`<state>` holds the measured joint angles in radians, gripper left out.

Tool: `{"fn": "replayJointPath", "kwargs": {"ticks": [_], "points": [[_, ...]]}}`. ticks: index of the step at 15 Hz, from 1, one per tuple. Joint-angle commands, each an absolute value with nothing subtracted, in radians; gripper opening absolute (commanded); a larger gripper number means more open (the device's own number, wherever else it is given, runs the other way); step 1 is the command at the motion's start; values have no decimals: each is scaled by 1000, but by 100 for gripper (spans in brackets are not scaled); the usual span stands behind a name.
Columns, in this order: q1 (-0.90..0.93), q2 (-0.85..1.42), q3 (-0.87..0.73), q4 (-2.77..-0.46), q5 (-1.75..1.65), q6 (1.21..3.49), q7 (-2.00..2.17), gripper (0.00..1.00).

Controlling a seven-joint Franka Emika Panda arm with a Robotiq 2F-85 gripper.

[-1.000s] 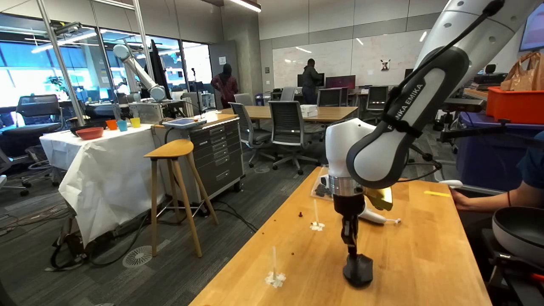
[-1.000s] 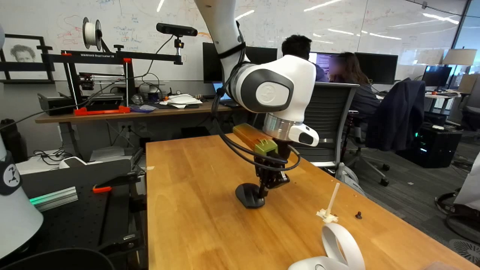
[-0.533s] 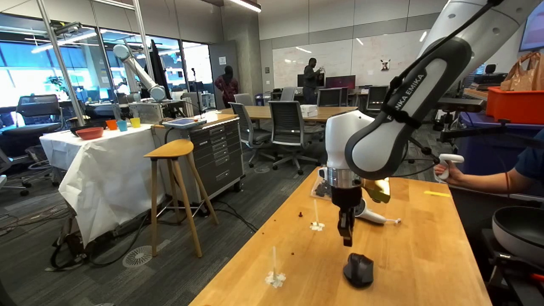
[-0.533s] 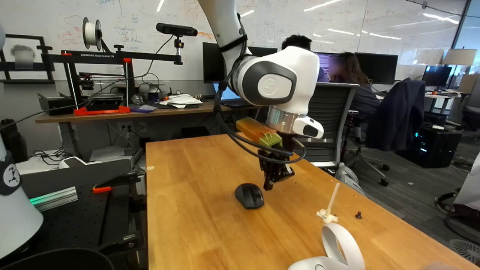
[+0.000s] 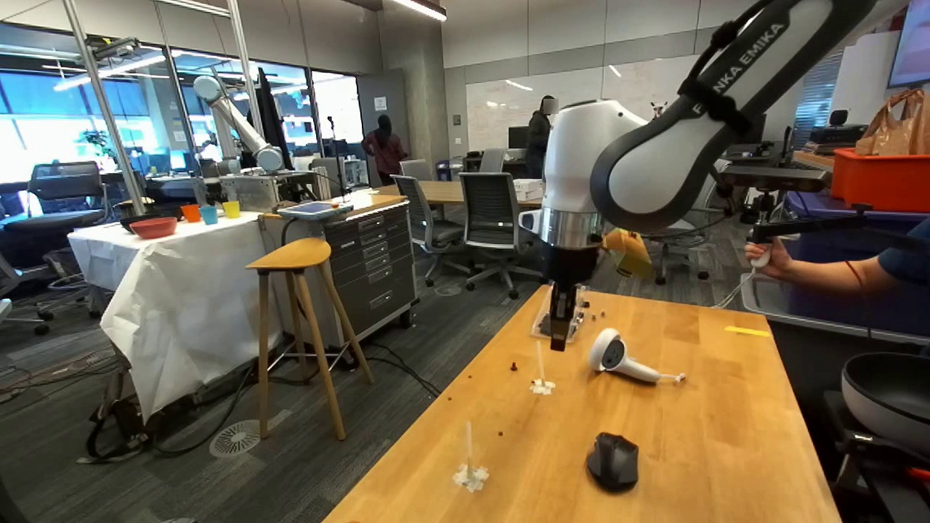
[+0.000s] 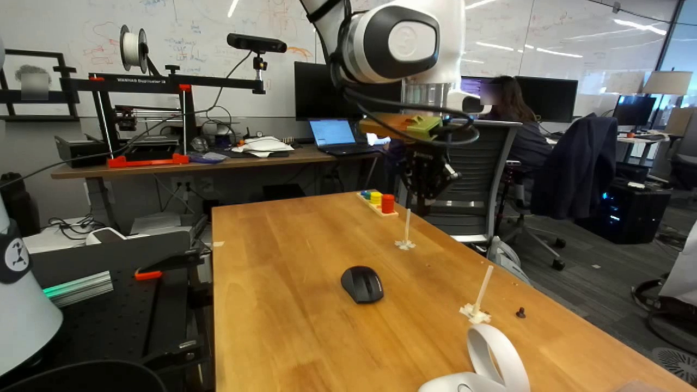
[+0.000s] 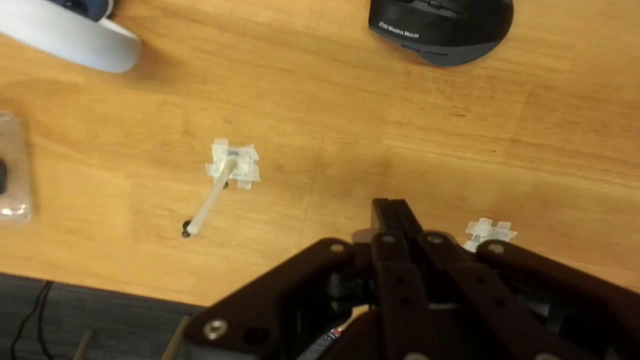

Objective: Nudge the computer mouse to the left

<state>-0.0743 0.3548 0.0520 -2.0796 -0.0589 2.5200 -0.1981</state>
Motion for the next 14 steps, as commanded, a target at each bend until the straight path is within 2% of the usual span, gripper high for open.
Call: {"fn": "replayJointPath", "kwargs": {"ticks": [1, 12, 14], "points": [[-49, 264, 34, -2058, -112, 2440, -235, 5], [-58, 30, 19, -2059, -98, 2289, -381, 6], [-57, 14, 14, -2052, -71, 2249, -416, 31]]}}
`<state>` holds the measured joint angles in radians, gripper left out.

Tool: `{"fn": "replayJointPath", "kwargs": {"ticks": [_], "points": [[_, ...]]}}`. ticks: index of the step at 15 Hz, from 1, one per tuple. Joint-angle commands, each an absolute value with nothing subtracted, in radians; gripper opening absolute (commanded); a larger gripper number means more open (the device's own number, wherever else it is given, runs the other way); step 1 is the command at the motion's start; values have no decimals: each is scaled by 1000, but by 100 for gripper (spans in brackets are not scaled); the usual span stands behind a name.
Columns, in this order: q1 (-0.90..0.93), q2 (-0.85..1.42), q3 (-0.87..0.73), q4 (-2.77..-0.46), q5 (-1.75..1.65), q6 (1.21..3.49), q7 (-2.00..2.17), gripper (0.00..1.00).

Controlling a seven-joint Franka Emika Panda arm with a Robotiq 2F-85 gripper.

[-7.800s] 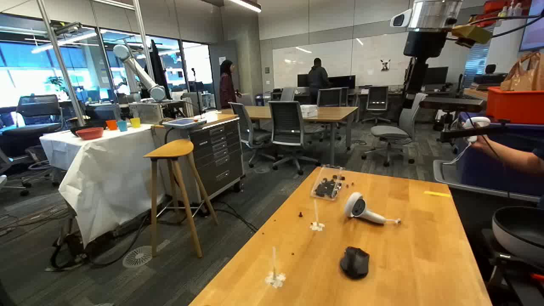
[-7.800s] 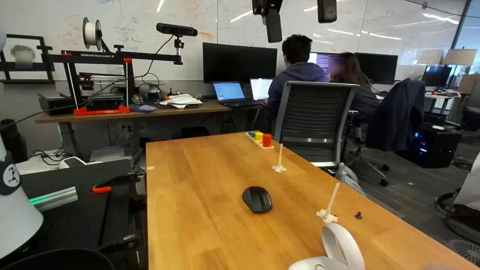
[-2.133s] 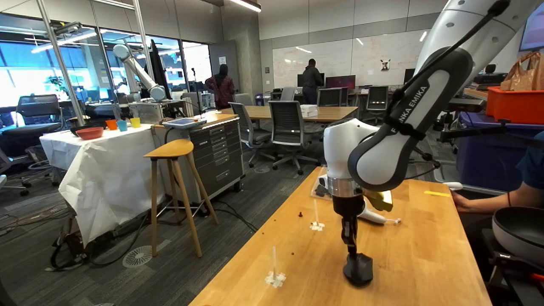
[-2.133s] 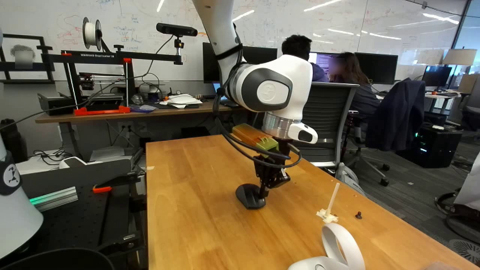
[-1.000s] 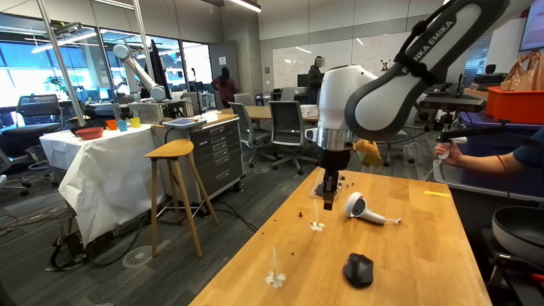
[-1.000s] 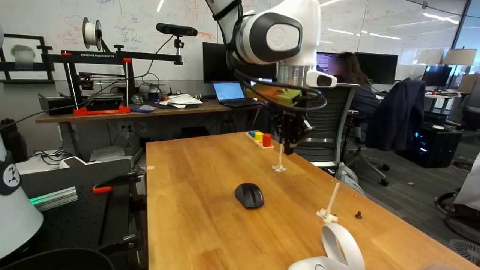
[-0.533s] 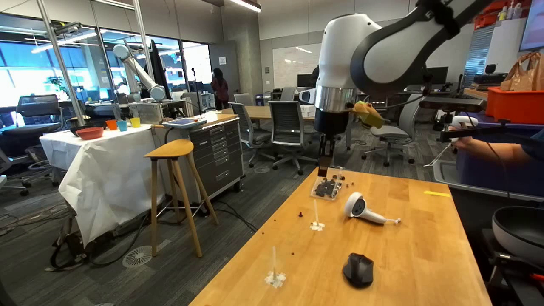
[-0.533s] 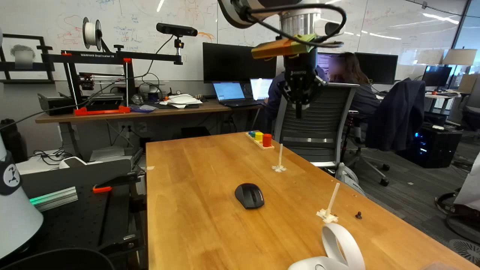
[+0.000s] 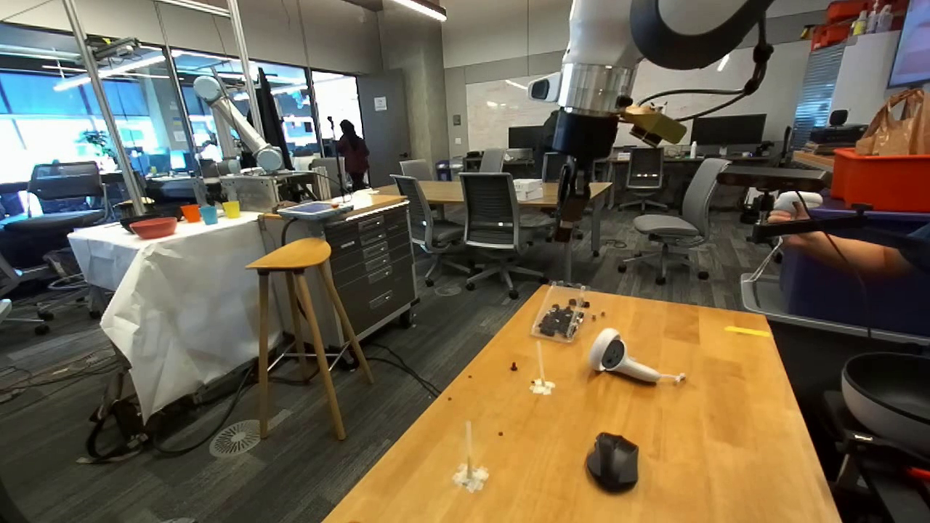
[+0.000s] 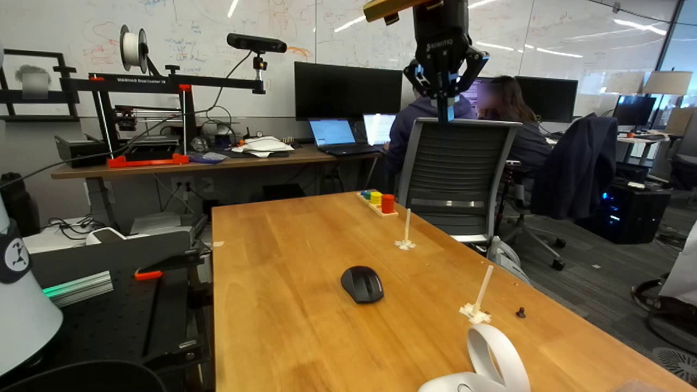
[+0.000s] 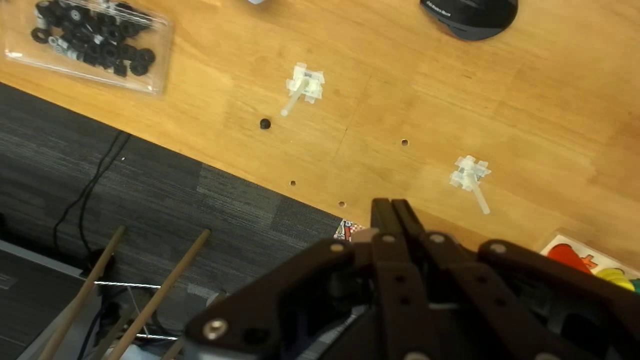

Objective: Nudge the computer mouse to the left

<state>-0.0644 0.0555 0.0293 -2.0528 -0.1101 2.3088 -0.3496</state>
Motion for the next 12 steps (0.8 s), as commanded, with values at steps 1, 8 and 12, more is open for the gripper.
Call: {"fn": "replayJointPath", "kwargs": {"ticks": [1, 8, 12], "points": [[-56, 8, 12, -2048, -50, 2221, -436, 35], [-49, 24, 9, -2051, -70, 2241, -407, 35], [-49, 24, 9, -2051, -70, 2241, -408, 35]]}}
